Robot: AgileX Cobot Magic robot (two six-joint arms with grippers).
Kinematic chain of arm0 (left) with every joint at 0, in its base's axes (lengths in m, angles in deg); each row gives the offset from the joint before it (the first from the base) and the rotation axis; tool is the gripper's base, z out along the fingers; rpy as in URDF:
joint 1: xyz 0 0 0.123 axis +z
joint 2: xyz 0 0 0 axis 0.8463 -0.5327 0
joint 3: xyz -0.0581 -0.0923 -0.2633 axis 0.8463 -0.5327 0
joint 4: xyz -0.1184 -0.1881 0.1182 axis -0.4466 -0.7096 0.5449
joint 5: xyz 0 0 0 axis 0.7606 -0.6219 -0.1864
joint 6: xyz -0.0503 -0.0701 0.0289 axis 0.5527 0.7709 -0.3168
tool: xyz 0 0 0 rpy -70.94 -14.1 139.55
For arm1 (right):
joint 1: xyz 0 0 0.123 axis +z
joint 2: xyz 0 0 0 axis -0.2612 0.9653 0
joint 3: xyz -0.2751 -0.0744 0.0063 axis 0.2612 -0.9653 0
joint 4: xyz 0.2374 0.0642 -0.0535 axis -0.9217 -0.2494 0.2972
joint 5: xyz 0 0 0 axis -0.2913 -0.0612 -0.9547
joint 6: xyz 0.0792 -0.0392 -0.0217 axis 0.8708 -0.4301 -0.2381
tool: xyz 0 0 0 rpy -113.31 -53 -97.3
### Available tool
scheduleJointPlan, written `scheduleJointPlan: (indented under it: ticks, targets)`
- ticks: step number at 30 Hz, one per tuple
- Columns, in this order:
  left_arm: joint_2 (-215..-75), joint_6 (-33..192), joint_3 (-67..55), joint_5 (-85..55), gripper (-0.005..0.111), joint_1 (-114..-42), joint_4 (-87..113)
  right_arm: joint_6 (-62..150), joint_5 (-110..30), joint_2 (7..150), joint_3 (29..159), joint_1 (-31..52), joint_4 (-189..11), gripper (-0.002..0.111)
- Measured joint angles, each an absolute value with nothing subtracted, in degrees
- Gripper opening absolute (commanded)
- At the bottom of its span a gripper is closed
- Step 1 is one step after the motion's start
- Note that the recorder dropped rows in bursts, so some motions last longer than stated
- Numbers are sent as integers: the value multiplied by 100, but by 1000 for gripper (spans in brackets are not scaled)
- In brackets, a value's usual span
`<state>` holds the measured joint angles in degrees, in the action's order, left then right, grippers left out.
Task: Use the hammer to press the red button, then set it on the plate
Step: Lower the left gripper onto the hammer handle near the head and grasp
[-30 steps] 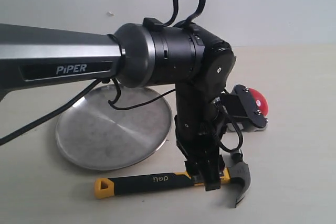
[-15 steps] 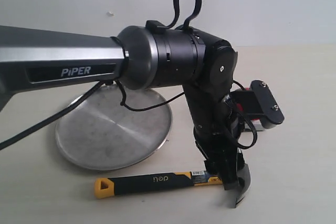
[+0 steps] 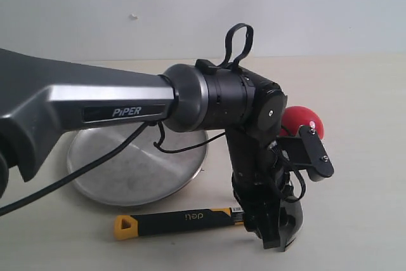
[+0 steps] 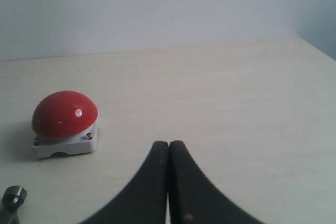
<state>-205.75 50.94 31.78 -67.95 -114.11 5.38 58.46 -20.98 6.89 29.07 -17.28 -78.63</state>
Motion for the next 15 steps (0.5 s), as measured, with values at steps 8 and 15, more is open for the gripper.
scheduleJointPlan:
  ticks: [8,15]
  targets:
    - [-20743,5107,3191,-6883,55,-11411,510,5846,-2098,689,2907,-1728,-7863,0]
    - [-20743,5107,3191,-6936,15,-11411,537,5846,-2098,689,2907,-1728,-7863,0]
